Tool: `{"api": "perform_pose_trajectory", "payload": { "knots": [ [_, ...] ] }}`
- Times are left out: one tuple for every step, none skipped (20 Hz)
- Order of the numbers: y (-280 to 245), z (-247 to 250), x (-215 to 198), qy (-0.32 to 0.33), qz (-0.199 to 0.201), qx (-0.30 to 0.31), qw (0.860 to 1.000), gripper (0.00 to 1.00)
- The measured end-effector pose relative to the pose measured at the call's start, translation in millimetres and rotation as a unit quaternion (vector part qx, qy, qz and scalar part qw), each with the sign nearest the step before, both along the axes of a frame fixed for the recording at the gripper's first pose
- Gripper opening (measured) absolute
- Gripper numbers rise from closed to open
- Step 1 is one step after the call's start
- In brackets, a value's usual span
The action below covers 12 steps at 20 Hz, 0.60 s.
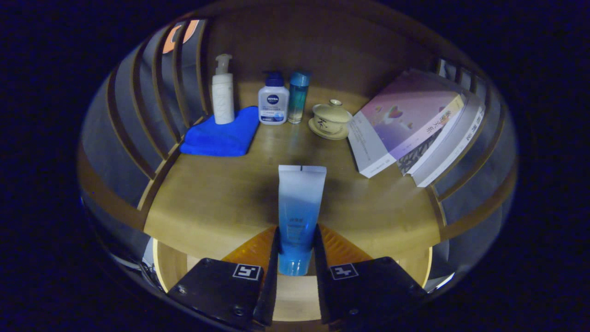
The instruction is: Pull open the drawer, take out the items inside it, and place them on the countertop above the cabinet.
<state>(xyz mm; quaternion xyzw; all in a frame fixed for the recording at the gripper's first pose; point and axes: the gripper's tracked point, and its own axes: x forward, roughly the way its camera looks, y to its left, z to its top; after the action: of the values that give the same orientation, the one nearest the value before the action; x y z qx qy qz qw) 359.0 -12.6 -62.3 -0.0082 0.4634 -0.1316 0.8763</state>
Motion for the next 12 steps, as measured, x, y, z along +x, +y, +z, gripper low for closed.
{"api": "perform_pose_trajectory", "payload": {
  "knots": [
    [0,-2,1,0.002,0.000,0.002,1.000,0.41],
    [1,-5,2,0.001,0.000,0.005,1.000,0.41],
    [1,-5,6,-0.005,0.001,0.004,1.000,0.41],
    [2,-4,9,-0.013,0.004,0.004,1.000,0.41],
    [3,-5,12,-0.017,0.006,0.003,1.000,0.41],
    [2,-5,10,-0.016,0.003,0.002,1.000,0.42],
    [4,-3,11,-0.022,0.004,0.003,1.000,0.46],
    [5,-2,12,-0.028,0.005,0.001,1.000,0.50],
    [4,2,12,-0.033,0.005,-0.004,0.999,0.50],
    [5,6,10,-0.038,0.006,-0.006,0.999,0.51],
    [7,10,9,-0.042,0.007,-0.007,0.999,0.52],
    [9,13,5,-0.043,0.010,-0.005,0.999,0.52]
  ]
}}
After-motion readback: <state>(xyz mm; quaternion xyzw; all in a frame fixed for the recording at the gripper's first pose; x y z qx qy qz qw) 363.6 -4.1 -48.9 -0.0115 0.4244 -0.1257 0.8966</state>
